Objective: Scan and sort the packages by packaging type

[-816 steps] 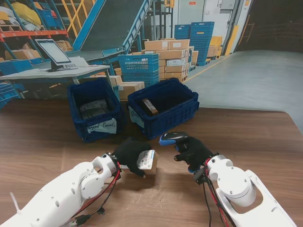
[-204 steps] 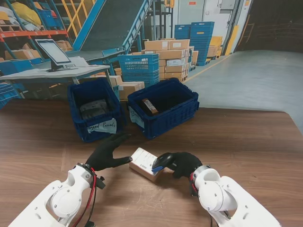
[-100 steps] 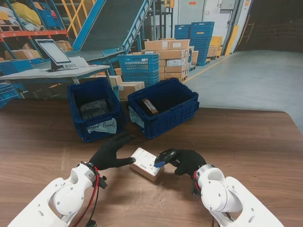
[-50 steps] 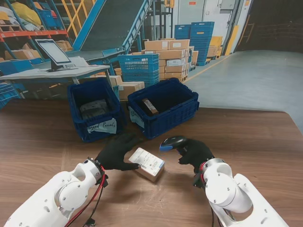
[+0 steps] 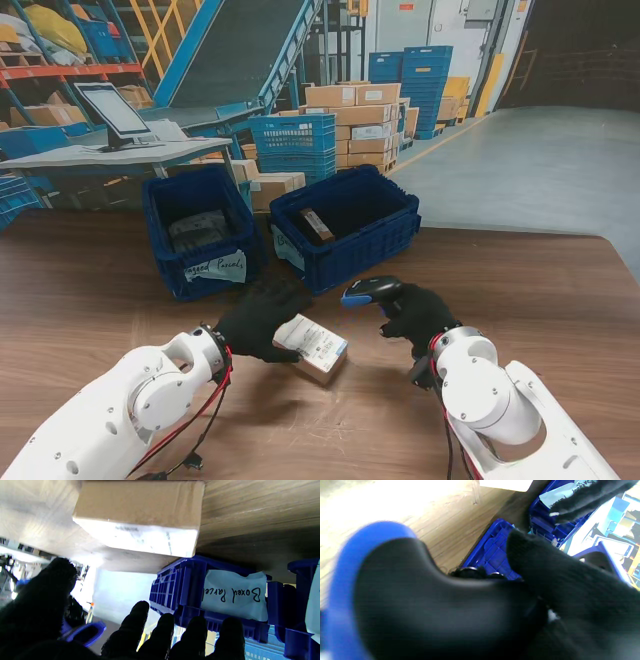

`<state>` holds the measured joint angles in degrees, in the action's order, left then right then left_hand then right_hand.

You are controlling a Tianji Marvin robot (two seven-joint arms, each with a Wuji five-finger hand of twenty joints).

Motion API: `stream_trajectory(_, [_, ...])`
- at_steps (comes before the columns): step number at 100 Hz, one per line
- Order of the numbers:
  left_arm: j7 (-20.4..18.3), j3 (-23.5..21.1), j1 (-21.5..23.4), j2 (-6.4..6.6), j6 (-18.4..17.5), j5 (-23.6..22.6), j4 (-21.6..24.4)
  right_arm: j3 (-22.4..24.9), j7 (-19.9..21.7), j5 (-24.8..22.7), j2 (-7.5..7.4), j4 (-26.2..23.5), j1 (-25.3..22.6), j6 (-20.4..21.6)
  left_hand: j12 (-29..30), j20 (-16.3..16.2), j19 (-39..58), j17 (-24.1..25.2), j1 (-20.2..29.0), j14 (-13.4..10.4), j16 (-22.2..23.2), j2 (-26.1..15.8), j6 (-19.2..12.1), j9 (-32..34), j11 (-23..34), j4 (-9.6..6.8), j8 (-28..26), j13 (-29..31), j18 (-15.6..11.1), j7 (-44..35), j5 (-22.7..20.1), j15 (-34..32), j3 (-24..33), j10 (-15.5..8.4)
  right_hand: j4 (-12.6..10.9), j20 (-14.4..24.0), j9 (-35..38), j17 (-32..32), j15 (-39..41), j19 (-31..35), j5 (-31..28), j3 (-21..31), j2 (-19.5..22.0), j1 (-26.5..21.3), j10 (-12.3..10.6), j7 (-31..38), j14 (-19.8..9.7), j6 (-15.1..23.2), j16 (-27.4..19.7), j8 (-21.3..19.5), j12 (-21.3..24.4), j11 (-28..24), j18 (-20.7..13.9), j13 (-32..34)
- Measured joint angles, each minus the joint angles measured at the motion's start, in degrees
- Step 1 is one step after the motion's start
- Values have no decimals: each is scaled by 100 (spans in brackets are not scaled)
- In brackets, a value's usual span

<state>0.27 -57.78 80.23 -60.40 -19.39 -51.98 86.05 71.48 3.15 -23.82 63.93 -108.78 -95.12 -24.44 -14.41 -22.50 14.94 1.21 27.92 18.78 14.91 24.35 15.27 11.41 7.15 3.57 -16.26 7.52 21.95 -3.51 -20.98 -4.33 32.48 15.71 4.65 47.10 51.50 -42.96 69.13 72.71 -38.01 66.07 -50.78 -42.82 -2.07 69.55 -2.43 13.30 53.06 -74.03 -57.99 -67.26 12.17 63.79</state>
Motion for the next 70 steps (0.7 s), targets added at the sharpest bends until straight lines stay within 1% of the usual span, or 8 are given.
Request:
stream_trajectory(8, [-95,63,-58,41,4,-270,11,26,17,5,0,-19,-6,9,0,51,-44,0,0,-1,-12,0,-14,0,0,0,0,0,-2,0,0,0,0,0,0,0,0,0,0,0,0,0,0,0,0,0,0,0,0,0,0,0,0,0])
stream_trajectory(29, [-211,292,-268,98,-4,-252,-47,119,98,29,-3,-98,-63,26,0,56,-51,0,0,-2,-54,0,-138,0,-1,0,0,0,-3,0,0,0,0,-1,0,0,0,0,0,0,0,0,0,0,0,0,0,0,0,0,0,0,0,0])
stream_trajectory(40, [-197,622,-520,136,-6,-416,-183,183,142,44,-5,-146,-117,40,38,57,-52,0,0,-2,-56,25,-228,0,-68,0,1,0,-5,0,0,0,0,-1,0,0,0,1,0,0,0,0,1,0,0,0,0,0,0,-1,0,0,0,0])
stream_trajectory(44, [-196,724,-609,140,-7,-496,-229,213,147,70,-5,-163,-142,47,48,58,-52,0,0,-3,-57,132,-244,0,-79,0,1,0,-5,0,0,0,-1,-1,0,0,0,3,0,0,0,0,1,0,0,0,0,0,0,0,0,0,0,0])
stream_trajectory(51, [-201,827,-730,137,-39,-484,-305,249,148,126,-6,-174,-175,55,60,59,-52,1,0,-9,-61,135,-287,-8,-132,0,1,-151,-14,0,1,21,-1,-2,0,0,0,4,0,0,0,0,2,0,0,0,0,0,0,-1,0,1,0,0])
stream_trajectory(59, [-227,901,-837,137,-86,-452,-370,268,153,156,-9,-172,-191,67,99,60,-53,2,-1,-10,-71,135,-301,-258,-237,0,1,-180,-18,24,95,21,-1,-10,0,0,0,4,0,0,0,0,2,0,0,0,0,0,0,-1,0,1,0,0])
stream_trajectory(66, [-219,1011,-939,142,-96,-515,-421,281,194,167,-14,-146,-191,114,139,62,-54,7,-3,-13,-115,184,-435,-292,-295,0,2,-274,-20,-1,67,27,-1,-5,0,0,0,5,0,0,0,0,2,0,0,0,0,0,0,-1,0,1,0,0])
stream_trajectory(70, [-221,1095,-1009,147,-96,-526,-456,282,214,182,-17,-117,-187,148,148,62,-54,8,-3,-14,-119,184,-436,-292,-307,0,2,-274,-20,-1,67,27,-1,-5,0,0,0,5,0,0,0,0,3,0,0,0,0,0,0,-1,0,1,0,0])
